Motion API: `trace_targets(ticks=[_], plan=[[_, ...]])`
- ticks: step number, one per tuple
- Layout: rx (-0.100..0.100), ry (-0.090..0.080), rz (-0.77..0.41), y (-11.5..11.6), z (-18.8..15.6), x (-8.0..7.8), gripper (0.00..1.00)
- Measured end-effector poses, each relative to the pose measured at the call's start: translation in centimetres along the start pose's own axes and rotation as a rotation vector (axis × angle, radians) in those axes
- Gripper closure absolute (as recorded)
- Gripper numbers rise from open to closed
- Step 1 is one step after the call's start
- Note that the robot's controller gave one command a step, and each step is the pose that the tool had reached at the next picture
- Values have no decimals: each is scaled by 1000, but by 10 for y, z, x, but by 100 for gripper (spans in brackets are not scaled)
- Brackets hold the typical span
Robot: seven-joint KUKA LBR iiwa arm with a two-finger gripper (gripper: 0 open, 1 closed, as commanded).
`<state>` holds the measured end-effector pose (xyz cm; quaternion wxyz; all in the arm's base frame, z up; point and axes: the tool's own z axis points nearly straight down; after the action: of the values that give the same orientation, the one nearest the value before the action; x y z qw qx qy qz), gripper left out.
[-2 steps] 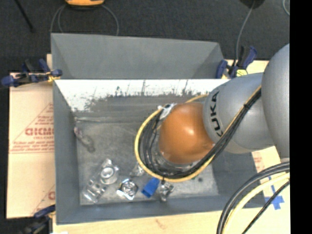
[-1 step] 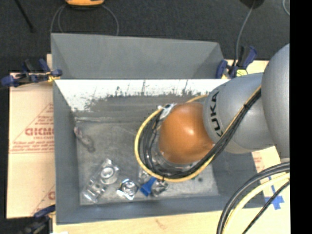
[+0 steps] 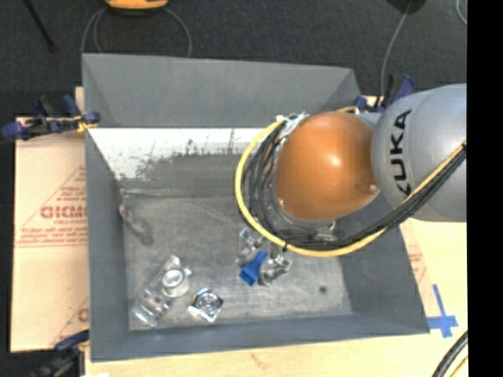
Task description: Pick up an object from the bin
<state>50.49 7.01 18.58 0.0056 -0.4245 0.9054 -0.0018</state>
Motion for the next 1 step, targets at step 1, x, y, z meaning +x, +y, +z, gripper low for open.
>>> trace_targets(ticks=[1], plan=[[-2,3,3,-1,-43,5,100]])
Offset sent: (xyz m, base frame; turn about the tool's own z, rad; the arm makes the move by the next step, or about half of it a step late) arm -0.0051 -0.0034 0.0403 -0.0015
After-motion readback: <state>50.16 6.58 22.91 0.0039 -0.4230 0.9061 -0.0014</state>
